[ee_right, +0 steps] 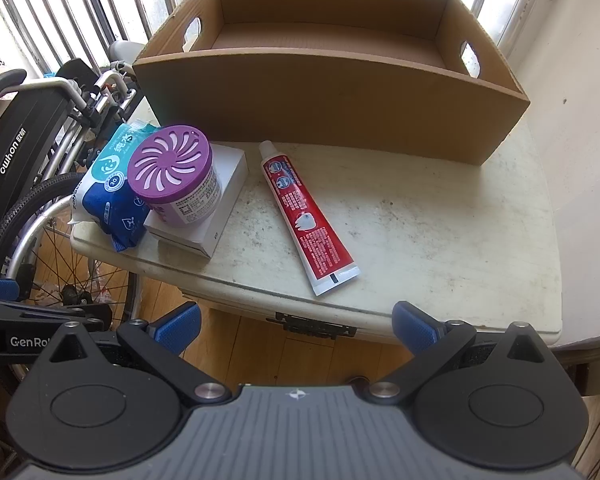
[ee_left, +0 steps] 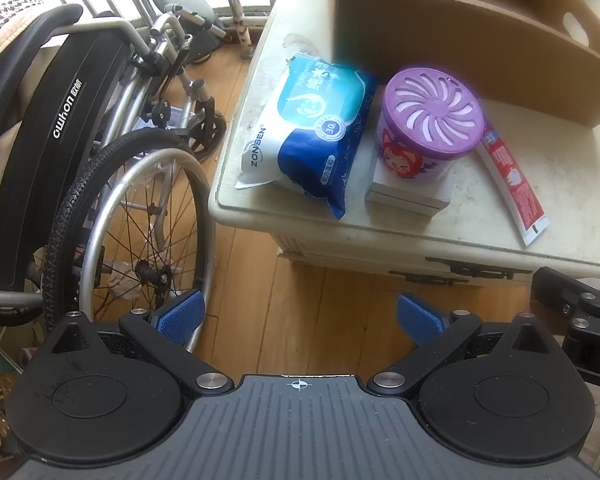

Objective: Organize objects

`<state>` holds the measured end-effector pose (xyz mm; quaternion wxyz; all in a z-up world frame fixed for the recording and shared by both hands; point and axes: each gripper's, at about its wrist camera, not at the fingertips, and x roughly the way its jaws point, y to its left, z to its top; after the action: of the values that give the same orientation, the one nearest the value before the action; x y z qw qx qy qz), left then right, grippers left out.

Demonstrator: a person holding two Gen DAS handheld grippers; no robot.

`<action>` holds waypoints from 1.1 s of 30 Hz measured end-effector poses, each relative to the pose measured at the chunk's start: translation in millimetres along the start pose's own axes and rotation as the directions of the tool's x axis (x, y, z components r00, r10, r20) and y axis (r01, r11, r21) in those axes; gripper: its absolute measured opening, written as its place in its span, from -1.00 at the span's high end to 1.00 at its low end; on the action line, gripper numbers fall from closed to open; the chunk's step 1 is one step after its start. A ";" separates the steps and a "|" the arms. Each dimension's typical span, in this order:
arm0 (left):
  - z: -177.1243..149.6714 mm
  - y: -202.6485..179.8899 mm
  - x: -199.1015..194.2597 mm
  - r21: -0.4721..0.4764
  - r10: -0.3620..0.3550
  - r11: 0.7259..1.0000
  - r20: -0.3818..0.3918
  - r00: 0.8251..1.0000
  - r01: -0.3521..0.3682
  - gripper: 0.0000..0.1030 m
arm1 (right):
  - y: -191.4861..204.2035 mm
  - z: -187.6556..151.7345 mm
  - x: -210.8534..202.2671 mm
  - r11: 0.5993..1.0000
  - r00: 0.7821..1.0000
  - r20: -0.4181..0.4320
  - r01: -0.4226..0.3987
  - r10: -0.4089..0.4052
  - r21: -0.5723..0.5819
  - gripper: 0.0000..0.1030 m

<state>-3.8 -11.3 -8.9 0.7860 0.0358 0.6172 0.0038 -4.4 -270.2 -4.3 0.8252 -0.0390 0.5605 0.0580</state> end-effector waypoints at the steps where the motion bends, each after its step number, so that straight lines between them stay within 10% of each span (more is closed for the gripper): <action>1: 0.4 -0.7 -0.3 0.001 0.001 1.000 0.000 1.000 -0.001 -0.99 | 0.1 0.2 -0.1 1.000 1.000 -0.001 0.000 0.000 0.001 -1.00; 33: 4.8 -23.7 -14.1 0.054 -0.037 0.998 0.102 0.994 0.031 -0.99 | -24.4 2.0 -9.4 0.999 0.997 0.068 -0.024 0.021 0.044 -1.00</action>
<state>-3.4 -35.9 4.4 0.8154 0.0461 0.5764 -0.0277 -2.6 -294.6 5.2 0.8436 -0.0124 0.5339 0.0562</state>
